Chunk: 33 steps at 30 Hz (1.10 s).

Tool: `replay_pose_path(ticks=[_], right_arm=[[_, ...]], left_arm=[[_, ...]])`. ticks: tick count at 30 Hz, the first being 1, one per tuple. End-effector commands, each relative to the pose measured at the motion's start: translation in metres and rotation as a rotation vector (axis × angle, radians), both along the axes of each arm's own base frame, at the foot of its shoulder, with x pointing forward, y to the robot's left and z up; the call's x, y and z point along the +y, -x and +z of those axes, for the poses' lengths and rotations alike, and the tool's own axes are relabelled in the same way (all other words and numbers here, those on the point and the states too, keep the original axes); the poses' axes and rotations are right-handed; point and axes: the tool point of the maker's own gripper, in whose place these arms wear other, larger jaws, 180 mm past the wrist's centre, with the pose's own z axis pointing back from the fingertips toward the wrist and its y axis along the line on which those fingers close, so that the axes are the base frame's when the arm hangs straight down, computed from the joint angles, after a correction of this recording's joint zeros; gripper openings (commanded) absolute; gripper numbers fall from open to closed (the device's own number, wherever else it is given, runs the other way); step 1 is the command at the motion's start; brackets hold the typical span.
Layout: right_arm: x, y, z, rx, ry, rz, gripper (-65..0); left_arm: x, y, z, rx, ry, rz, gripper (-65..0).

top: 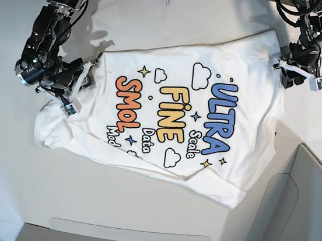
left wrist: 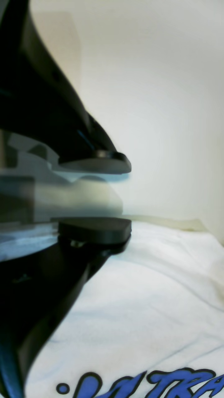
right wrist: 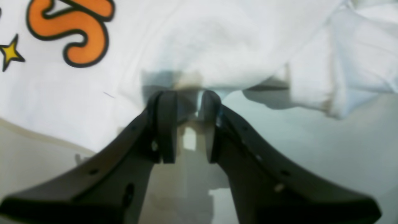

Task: Layout the t-shirt on the table in an organized manner, then fold the t-shirt properly
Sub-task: 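Move the right gripper along the shirt side toward the shoulder and grasp, then adjust the right gripper's grip on the shirt side, tugging it outward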

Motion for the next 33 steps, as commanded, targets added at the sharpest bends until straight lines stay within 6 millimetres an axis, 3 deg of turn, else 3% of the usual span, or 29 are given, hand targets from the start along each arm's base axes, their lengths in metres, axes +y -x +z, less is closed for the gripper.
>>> replay_pose_path(ticks=[1,6,8,11,15,18,23,30,33], right_arm=[[-0.004,-0.009,0.016,-0.062,0.015,0.015,-50.7],[-0.008,-0.006,0.034,-0.125,0.053,0.018,-50.7],[-0.024,-0.003,0.037,-0.132,0.072,-0.021,-50.8],[-0.043,-0.007,0.034,-0.119,0.054,-0.096,-50.8],[-0.046,-0.013,0.012,-0.039,0.01,-0.115,-50.8],[-0.04,-0.019,0.011,-0.034,-0.005,-0.103,-50.8],[0.0,-0.024,0.009,-0.027,0.014,0.046,-50.8],[0.013,-0.026,0.01,-0.032,-0.01,0.059,-51.3],[0.013,-0.028,0.013,-0.044,-0.011,0.06,-61.0]], left_arm=[[0.001,0.005,-0.002,0.03,-0.003,-0.004,-41.6],[0.001,0.004,-0.002,0.028,-0.003,-0.004,-41.6],[0.001,0.005,-0.002,0.03,-0.003,-0.004,-41.6],[0.001,0.004,-0.002,0.028,-0.003,-0.004,-41.6],[0.001,0.004,-0.001,0.028,-0.002,-0.004,-41.6],[0.001,0.005,-0.002,0.031,-0.002,-0.004,-41.6],[0.001,0.006,-0.002,0.033,-0.002,-0.004,-41.6],[0.001,0.006,-0.002,0.033,-0.002,-0.004,-41.6],[0.001,0.006,-0.002,0.033,-0.002,-0.004,-41.6]])
